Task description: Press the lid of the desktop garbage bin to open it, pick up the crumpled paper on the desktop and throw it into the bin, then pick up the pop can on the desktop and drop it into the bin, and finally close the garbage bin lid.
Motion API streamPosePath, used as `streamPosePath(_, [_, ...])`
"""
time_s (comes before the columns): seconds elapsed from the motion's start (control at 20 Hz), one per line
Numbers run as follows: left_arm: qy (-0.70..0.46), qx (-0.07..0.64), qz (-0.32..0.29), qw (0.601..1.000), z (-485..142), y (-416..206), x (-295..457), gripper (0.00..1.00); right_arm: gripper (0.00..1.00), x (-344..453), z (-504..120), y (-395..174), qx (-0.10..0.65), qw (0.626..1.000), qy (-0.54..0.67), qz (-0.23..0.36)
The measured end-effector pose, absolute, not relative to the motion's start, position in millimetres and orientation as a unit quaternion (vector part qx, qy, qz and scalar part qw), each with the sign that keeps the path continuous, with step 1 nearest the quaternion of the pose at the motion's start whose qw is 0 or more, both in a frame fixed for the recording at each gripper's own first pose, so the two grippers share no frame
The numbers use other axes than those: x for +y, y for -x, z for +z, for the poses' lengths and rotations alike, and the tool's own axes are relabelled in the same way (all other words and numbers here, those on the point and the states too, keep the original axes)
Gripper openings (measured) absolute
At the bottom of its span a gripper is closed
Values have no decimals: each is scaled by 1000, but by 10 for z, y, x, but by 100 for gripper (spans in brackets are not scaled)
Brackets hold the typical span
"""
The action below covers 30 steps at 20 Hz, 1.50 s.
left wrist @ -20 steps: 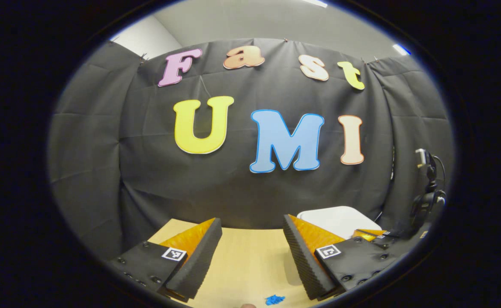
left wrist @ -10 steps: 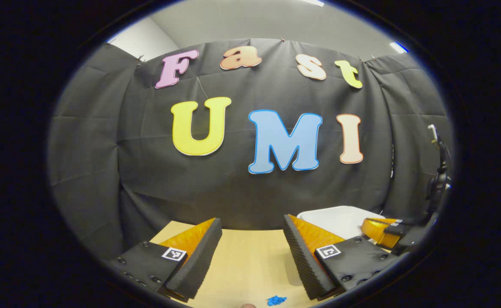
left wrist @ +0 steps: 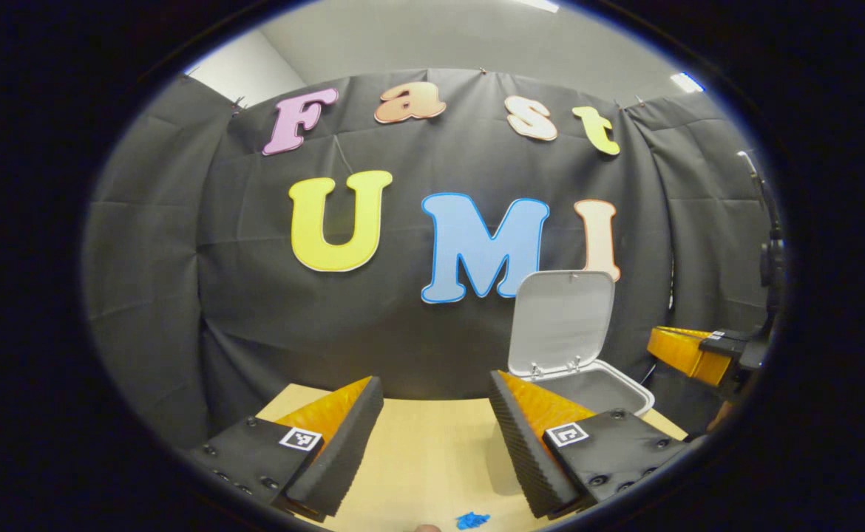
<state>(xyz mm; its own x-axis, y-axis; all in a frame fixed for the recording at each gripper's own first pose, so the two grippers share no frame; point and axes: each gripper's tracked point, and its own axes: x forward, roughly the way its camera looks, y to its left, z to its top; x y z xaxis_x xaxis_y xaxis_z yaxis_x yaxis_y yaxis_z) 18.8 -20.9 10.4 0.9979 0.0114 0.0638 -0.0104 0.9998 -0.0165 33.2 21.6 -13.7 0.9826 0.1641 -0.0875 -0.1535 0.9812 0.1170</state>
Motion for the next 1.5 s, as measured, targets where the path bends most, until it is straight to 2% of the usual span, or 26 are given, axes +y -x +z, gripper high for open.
streamPosePath(0.85, [19,-19,-5,1000,-39,-136,-299,95,0,212,-119,-220,49,993,-51,89])
streamPosePath(0.95, [19,-19,-7,1000,-48,-143,-304,94,8,216,-118,-220,50,993,-53,91])
streamPosePath(1.0, [19,-18,-8,1000,-47,-144,-310,94,17,209,-139,-229,52,993,-53,90])
streamPosePath(1.05, [19,-19,-9,1000,-53,-153,-318,94,18,211,-148,-222,54,993,-52,91])
streamPosePath(1.1, [20,-20,-10,1000,-51,-153,-327,94,27,201,-162,-226,56,993,-50,90])
streamPosePath(1.15, [20,-20,-11,1000,-49,-142,-338,94,29,198,-170,-221,56,993,-50,90])
streamPosePath(1.2, [19,-20,-11,1000,-42,-148,-343,94,50,202,-165,-196,55,993,-50,90])
streamPosePath(1.25, [19,-20,-12,1000,-40,-149,-339,94,49,205,-148,-190,54,993,-51,90])
streamPosePath(1.35, [18,-20,-14,1000,-58,-145,-346,94,62,213,-143,-190,53,993,-52,93])
streamPosePath(1.4, [17,-18,-15,1000,-82,-153,-355,94,74,223,-143,-193,53,993,-54,94])
streamPosePath(1.5, [15,-10,-18,1000,-148,-167,-368,95,90,211,-138,-182,52,993,-54,92])
